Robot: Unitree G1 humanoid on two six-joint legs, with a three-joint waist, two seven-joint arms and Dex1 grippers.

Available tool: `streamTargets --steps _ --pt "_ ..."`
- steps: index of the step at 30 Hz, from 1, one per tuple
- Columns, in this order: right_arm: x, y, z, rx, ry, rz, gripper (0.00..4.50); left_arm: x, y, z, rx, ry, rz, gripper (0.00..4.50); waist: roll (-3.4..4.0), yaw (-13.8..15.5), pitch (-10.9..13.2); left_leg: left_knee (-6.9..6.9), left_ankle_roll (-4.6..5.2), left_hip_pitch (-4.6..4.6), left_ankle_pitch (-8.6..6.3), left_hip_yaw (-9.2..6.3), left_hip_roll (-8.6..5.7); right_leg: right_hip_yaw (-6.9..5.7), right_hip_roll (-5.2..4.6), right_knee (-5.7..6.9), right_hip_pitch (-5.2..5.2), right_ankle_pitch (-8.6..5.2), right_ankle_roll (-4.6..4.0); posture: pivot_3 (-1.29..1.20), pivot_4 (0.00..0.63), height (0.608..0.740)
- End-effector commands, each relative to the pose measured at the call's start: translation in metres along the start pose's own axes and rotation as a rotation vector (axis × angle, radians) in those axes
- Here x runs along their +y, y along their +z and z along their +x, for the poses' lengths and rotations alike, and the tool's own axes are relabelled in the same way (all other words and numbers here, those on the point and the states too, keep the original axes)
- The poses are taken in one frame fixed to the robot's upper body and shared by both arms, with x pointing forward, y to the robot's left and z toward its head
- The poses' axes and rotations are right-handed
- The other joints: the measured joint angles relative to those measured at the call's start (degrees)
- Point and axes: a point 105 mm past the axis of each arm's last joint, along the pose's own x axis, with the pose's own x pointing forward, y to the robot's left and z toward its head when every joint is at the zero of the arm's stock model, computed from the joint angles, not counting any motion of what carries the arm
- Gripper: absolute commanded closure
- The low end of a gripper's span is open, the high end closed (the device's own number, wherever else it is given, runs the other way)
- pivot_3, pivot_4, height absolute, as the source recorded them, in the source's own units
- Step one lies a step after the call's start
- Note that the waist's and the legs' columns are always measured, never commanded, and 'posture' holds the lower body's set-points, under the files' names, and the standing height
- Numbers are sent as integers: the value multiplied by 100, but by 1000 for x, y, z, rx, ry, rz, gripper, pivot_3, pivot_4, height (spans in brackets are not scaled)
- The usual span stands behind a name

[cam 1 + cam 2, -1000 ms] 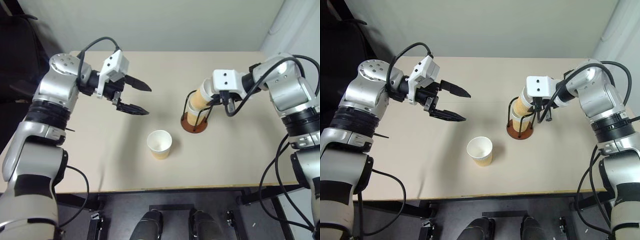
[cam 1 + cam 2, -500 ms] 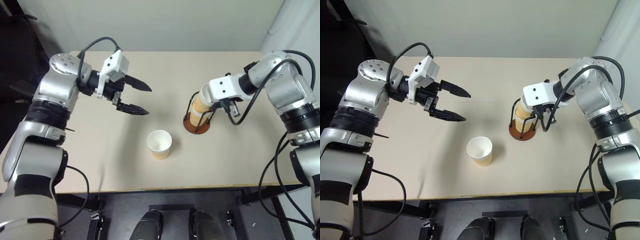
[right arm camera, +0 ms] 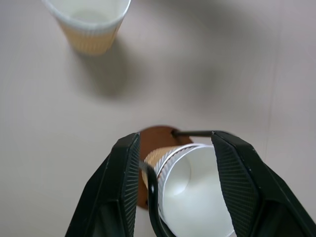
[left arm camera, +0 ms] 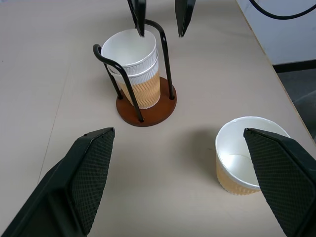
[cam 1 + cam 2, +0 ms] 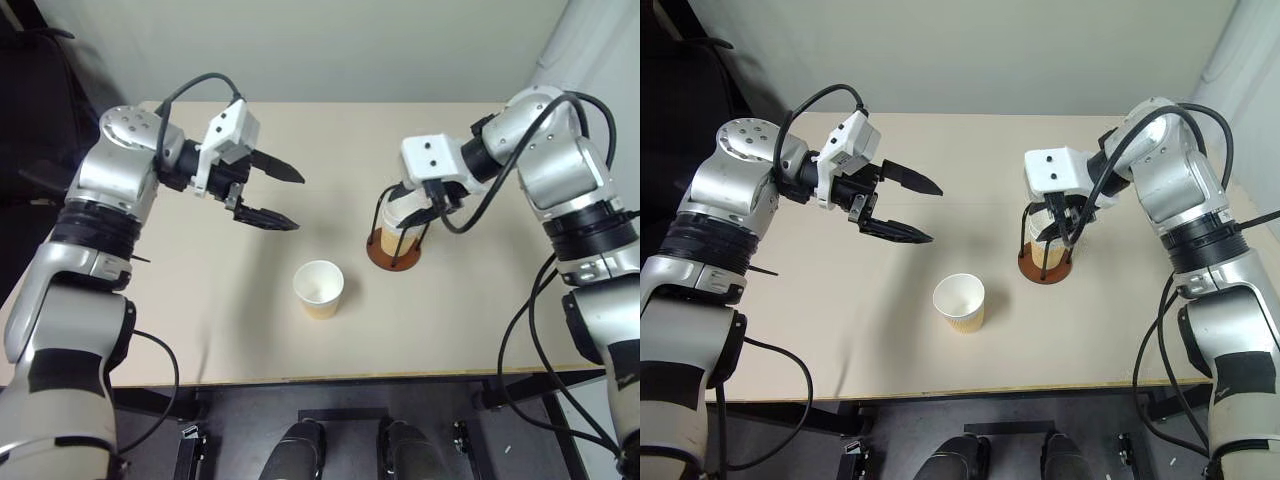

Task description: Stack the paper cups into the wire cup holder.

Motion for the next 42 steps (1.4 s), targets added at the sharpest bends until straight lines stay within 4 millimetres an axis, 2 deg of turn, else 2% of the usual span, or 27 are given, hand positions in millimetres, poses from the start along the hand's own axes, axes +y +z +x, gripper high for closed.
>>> streamTargets --steps 1,5,8,12,16,19,30,35,42 --pt "-2 12 -24 -59 -73 7 2203 -5 8 -4 -1 -27 33 0 0 0 0 -1 -1 1 0 0 0 0 0 0 0 -1 -1 0 150 740" --pt "32 22 -50 -169 -59 140 2203 -9 1 -3 67 -32 53 0 0 31 0 -9 -5 -3 3 -2 0 -6 0 -2 1 -6 -9 0 150 740" --pt "41 16 -57 -155 -90 196 2203 -15 -14 3 147 -61 31 0 0 19 0 -9 -8 3 5 1 0 -4 0 0 3 -15 -21 0 150 740" --pt "50 4 -63 -126 -118 259 2203 -26 -20 4 228 -115 98 0 -2 8 1 -9 -12 9 7 1 4 -3 1 7 2 -14 -18 0 150 740" --pt "52 2 -65 -122 -129 285 2203 -21 -10 8 211 -118 119 0 -2 -2 1 -10 -7 15 15 1 4 -1 2 20 1 -12 -14 0 150 740" --pt "53 1 -65 -124 -131 299 2203 -19 -6 9 199 -117 116 0 -4 -3 1 -12 33 15 11 0 4 -2 1 30 0 -11 -15 0 150 740" --pt "64 -4 -73 -108 -86 363 2203 -19 -10 4 244 -106 101 0 -4 -2 1 -11 38 12 24 -1 3 -2 0 58 -11 -8 -14 0 150 740" --pt "68 -7 -78 -87 -64 386 2203 -18 -20 6 304 -99 79 0 -4 2 1 -11 38 11 24 0 3 -2 0 56 -11 -10 -12 0 150 740" --pt "71 -11 -86 -58 -37 402 2203 -18 -21 13 352 -109 75 0 -4 1 1 -11 39 11 23 -1 3 -2 1 56 -11 -10 -12 0 150 740"
